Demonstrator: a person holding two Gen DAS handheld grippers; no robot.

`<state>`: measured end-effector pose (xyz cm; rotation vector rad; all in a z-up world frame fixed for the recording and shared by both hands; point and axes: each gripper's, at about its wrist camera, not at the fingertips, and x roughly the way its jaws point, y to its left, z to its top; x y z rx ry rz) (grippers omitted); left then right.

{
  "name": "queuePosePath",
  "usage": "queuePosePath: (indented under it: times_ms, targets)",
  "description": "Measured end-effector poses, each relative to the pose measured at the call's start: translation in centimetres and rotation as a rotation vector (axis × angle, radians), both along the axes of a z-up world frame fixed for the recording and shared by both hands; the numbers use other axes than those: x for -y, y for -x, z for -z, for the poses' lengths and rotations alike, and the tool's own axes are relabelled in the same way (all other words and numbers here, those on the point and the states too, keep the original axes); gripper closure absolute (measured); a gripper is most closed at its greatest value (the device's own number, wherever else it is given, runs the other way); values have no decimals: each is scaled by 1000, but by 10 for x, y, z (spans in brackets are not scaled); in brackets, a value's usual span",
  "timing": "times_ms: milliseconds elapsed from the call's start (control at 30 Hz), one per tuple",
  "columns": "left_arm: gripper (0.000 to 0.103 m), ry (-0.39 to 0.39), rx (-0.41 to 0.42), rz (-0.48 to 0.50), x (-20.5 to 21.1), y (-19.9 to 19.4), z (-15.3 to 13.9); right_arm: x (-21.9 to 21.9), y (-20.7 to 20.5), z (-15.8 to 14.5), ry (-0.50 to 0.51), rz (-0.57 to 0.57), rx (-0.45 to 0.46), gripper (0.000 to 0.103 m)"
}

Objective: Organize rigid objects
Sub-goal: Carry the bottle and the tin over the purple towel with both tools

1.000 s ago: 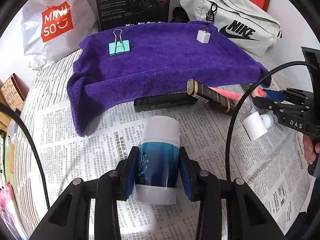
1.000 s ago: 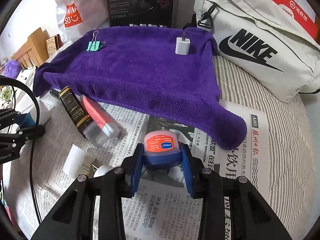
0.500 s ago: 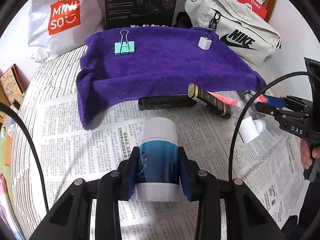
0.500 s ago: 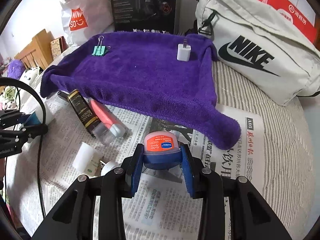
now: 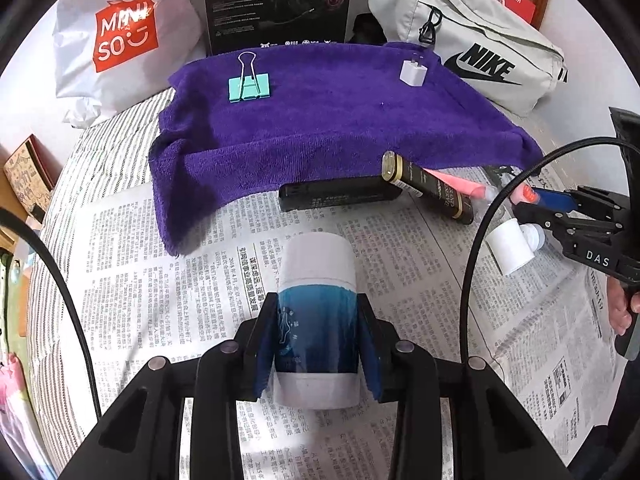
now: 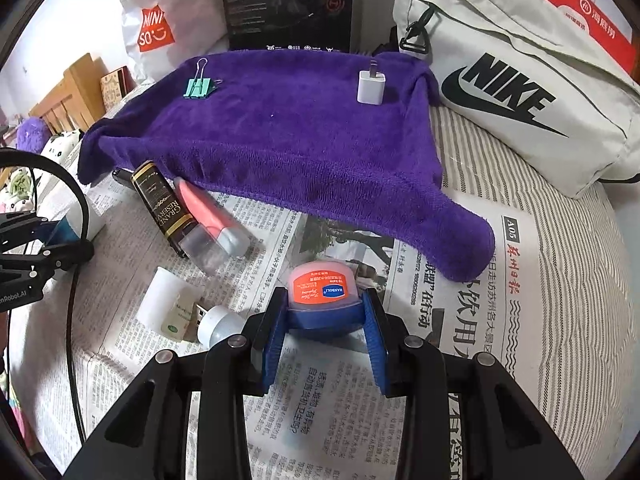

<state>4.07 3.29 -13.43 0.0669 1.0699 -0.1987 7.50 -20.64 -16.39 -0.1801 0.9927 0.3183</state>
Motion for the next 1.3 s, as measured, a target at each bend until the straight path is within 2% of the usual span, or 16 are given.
queuePosePath:
  times_ms: [233,800,1033,1300]
  targets:
    - [69,67,-3,-6,-10,2,-3,1,0,-3,-8,2,3,66]
    - [69,102,64,-15,-24,-4,-42,17,-6,-47,-62,28,69,66]
    - [69,109,104,-56,-30,-18,-57,12,-16,-59,-68,17,85,66]
    - [69,116,103,-55,-36,-41,-58,13,-34,-63,-71,44,85,66]
